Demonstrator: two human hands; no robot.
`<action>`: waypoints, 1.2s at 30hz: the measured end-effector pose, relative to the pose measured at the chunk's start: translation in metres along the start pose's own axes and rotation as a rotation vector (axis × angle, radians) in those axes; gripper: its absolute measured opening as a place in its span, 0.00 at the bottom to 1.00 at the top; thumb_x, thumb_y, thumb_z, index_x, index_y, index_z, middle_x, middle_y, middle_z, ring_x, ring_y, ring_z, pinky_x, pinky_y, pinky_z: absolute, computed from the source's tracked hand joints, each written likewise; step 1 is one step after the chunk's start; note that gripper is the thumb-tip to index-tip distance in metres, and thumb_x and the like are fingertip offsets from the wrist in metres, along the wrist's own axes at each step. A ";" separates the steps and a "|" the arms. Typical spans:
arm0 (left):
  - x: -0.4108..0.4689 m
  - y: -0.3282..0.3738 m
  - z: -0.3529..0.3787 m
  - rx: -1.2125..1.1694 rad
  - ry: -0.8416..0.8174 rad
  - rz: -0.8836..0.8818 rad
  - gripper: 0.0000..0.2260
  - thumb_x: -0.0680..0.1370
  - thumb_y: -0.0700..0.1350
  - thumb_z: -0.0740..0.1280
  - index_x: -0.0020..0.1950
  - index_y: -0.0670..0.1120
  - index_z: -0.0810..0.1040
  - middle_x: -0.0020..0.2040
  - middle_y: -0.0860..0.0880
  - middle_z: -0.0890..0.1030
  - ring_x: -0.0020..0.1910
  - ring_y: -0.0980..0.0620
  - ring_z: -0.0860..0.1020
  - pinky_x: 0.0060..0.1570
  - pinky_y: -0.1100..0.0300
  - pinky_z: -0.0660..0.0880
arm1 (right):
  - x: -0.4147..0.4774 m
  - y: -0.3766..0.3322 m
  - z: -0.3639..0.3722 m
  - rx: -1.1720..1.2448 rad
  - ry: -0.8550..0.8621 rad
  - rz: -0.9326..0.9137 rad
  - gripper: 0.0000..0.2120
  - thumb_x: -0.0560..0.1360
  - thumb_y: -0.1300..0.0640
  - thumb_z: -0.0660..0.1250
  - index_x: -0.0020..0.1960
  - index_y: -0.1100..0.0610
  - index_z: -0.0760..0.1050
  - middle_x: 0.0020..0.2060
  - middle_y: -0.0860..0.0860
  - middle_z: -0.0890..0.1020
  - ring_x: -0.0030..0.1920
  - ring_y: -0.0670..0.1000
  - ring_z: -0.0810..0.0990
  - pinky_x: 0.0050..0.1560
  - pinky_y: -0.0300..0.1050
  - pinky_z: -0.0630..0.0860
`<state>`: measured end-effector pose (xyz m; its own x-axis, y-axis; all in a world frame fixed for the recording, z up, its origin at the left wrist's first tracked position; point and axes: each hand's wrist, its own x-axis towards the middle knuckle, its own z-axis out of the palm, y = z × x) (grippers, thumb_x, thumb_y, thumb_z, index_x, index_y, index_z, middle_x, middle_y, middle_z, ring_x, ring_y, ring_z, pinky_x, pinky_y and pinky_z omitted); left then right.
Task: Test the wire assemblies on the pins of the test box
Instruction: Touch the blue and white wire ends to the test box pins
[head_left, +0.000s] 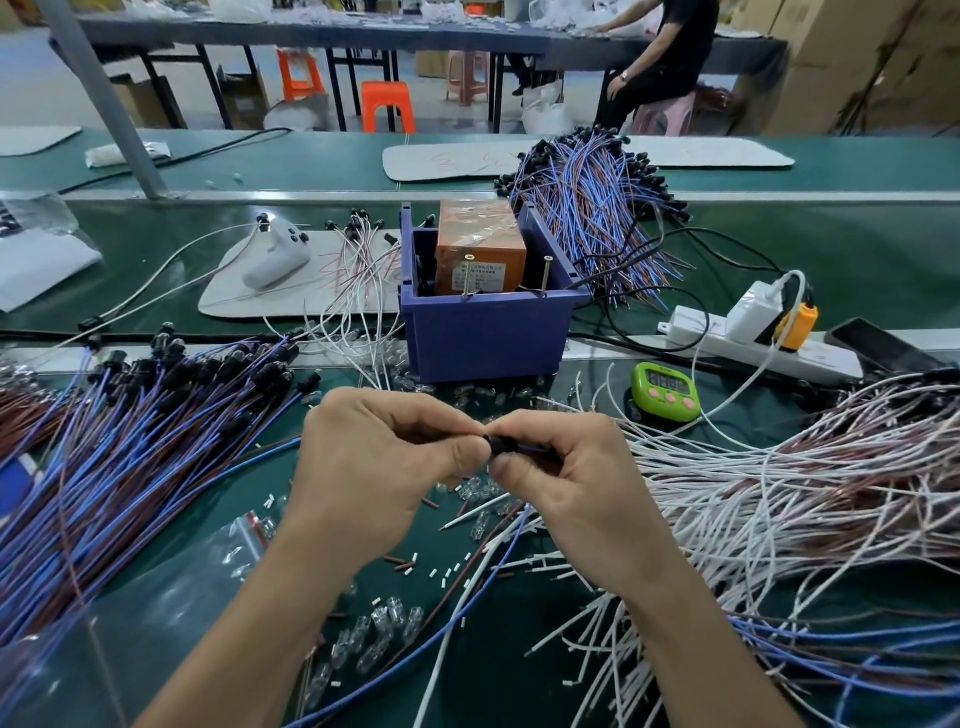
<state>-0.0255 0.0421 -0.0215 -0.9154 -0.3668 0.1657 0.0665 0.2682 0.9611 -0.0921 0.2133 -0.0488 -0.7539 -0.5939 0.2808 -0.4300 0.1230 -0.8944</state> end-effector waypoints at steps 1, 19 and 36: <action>0.000 -0.001 0.000 0.017 0.015 0.015 0.12 0.64 0.42 0.84 0.37 0.59 0.88 0.32 0.51 0.86 0.31 0.51 0.85 0.35 0.58 0.83 | 0.000 0.000 0.000 -0.022 -0.001 0.001 0.08 0.78 0.59 0.70 0.51 0.49 0.85 0.39 0.49 0.85 0.40 0.52 0.81 0.42 0.55 0.78; 0.022 -0.029 -0.015 -0.323 -0.448 -0.199 0.26 0.47 0.59 0.88 0.34 0.46 0.86 0.34 0.42 0.83 0.32 0.49 0.78 0.35 0.62 0.76 | -0.004 -0.010 0.003 0.022 -0.185 0.029 0.06 0.77 0.61 0.69 0.42 0.56 0.81 0.29 0.47 0.72 0.32 0.44 0.68 0.33 0.43 0.66; 0.025 -0.014 0.004 -0.163 -0.091 -0.015 0.12 0.67 0.56 0.80 0.48 0.54 0.89 0.39 0.51 0.87 0.36 0.57 0.83 0.37 0.65 0.80 | 0.011 -0.002 0.014 0.276 0.321 0.130 0.11 0.83 0.57 0.65 0.46 0.52 0.83 0.25 0.51 0.75 0.27 0.47 0.70 0.27 0.41 0.67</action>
<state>-0.0511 0.0329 -0.0317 -0.9485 -0.2854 0.1375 0.1092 0.1127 0.9876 -0.0931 0.1956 -0.0487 -0.9278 -0.3050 0.2149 -0.2057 -0.0621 -0.9766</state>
